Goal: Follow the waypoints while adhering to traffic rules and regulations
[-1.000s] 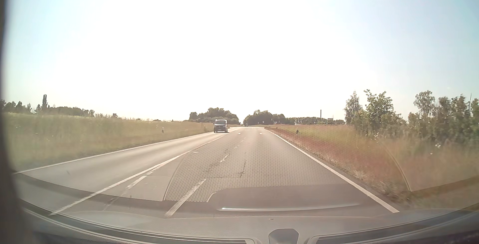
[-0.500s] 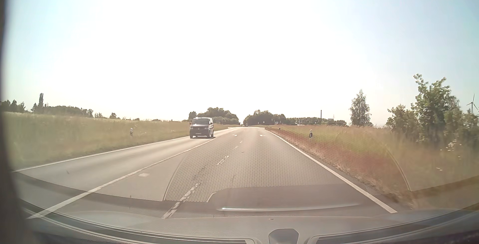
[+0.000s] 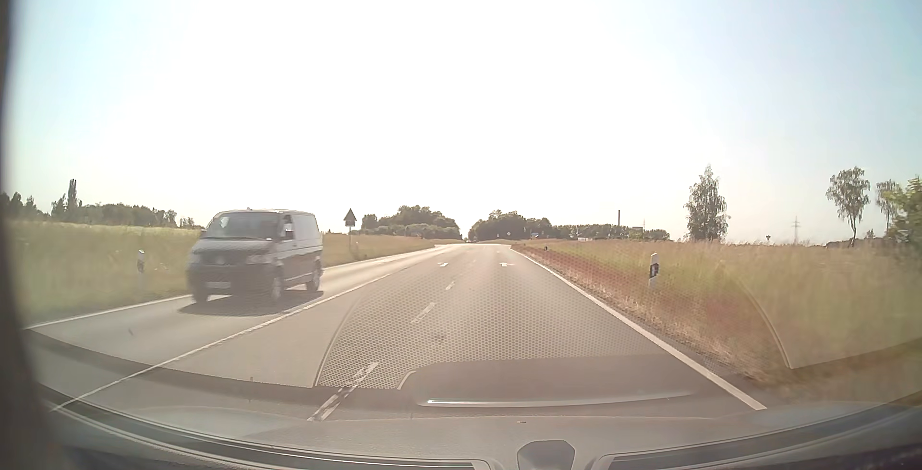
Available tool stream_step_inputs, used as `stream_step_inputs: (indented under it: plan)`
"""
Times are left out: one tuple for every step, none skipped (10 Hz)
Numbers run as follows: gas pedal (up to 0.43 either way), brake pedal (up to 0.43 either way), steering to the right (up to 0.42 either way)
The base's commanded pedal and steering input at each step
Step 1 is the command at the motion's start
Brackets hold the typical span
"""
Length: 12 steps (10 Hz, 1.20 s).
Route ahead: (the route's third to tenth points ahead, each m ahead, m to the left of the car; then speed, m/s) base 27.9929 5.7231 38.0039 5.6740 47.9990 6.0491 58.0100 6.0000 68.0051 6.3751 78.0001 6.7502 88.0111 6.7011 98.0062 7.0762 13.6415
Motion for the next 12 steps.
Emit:
stream_step_inputs:
  plan:
    - [0.197, 0.006, 0.003]
    - [0.197, 0.006, 0.003]
    - [0.197, 0.006, 0.003]
    - [0.197, 0.006, 0.003]
    - [0.197, 0.006, 0.003]
    - [0.197, 0.006, 0.003]
    - [0.197, 0.006, 0.003]
    - [0.197, 0.006, 0.003]
    - [0.197, 0.006, 0.003]
    - [0.197, 0.006, 0.003]
    - [0.197, 0.006, 0.003]
    - [0.197, 0.006, 0.003]
